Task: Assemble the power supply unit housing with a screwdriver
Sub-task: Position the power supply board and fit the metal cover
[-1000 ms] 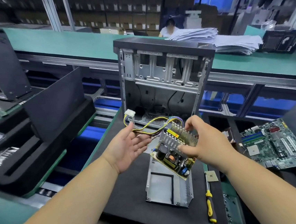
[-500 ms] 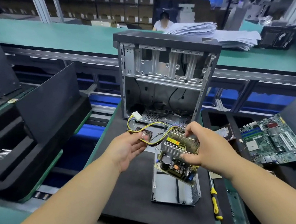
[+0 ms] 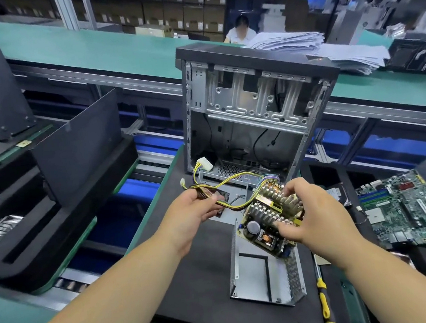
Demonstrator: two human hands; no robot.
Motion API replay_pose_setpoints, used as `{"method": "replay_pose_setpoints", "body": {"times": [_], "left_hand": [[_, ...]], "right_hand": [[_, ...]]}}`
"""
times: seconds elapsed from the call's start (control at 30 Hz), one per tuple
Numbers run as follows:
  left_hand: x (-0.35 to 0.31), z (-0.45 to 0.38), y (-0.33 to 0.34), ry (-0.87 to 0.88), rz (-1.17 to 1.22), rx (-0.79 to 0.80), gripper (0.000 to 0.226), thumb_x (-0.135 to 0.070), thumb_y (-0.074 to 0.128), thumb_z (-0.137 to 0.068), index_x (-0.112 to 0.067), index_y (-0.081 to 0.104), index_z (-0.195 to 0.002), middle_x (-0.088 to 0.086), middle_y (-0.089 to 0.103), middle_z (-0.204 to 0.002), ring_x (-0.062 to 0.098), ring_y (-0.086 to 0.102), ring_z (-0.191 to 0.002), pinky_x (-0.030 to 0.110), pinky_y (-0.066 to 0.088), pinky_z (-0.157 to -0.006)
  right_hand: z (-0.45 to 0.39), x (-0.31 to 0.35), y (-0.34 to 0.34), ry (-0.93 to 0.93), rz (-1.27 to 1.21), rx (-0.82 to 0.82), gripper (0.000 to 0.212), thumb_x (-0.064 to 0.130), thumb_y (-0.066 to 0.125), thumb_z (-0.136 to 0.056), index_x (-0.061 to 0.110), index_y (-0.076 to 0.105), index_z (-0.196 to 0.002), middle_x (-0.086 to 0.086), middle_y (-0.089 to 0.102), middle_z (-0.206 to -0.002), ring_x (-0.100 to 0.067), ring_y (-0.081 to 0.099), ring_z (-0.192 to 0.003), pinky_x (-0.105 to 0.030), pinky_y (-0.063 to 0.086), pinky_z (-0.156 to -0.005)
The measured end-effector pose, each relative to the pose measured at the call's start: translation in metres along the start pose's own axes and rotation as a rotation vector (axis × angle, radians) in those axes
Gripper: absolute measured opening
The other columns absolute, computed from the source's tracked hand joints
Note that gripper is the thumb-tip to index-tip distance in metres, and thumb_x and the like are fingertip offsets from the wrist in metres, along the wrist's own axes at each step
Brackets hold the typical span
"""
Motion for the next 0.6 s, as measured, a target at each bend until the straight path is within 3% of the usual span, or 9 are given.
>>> {"method": "replay_pose_setpoints", "body": {"times": [0.2,0.33,0.5,0.6], "left_hand": [[0.013,-0.001,0.012,-0.166,0.25,0.076,0.006,-0.011,0.059,-0.095,-0.008,0.058,-0.1,0.009,0.075,-0.098,0.02,0.073,-0.087,0.024,0.057,-0.069],[0.011,0.001,0.023,-0.213,0.381,0.188,0.025,-0.001,0.067,-0.084,-0.008,0.053,-0.103,0.015,0.072,-0.1,0.022,0.072,-0.09,0.022,0.056,-0.069],[0.004,-0.004,0.03,-0.148,0.289,0.234,0.041,0.016,0.059,-0.083,-0.01,0.058,-0.114,0.014,0.069,-0.101,0.021,0.069,-0.096,0.023,0.056,-0.077],[0.001,-0.009,0.032,-0.081,0.114,0.217,0.039,0.017,0.059,-0.082,-0.012,0.062,-0.109,0.014,0.068,-0.102,0.018,0.07,-0.098,0.021,0.055,-0.076]], "right_hand": [[-0.01,0.003,0.003,0.057,0.016,-0.025,0.055,0.045,0.078,-0.063,0.043,0.033,-0.095,0.016,0.05,-0.082,0.0,0.047,-0.07,-0.025,0.031,-0.05],[-0.015,0.0,0.004,0.091,0.017,-0.04,0.054,0.045,0.078,-0.064,0.041,0.034,-0.094,0.013,0.051,-0.082,-0.003,0.048,-0.069,-0.026,0.032,-0.049],[-0.021,0.003,0.005,0.098,0.008,-0.049,0.053,0.047,0.077,-0.064,0.039,0.034,-0.094,0.015,0.053,-0.081,-0.003,0.051,-0.069,-0.027,0.037,-0.049],[-0.025,0.005,0.007,0.115,0.009,-0.056,0.052,0.049,0.076,-0.066,0.038,0.034,-0.094,0.016,0.055,-0.085,-0.004,0.053,-0.072,-0.028,0.042,-0.052]]}}
Point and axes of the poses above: each hand's wrist, its own z-axis away from the middle knuckle, its own y-axis out of the palm, x = y × z, the point moved 8 cm from there along -z, towards the middle knuckle
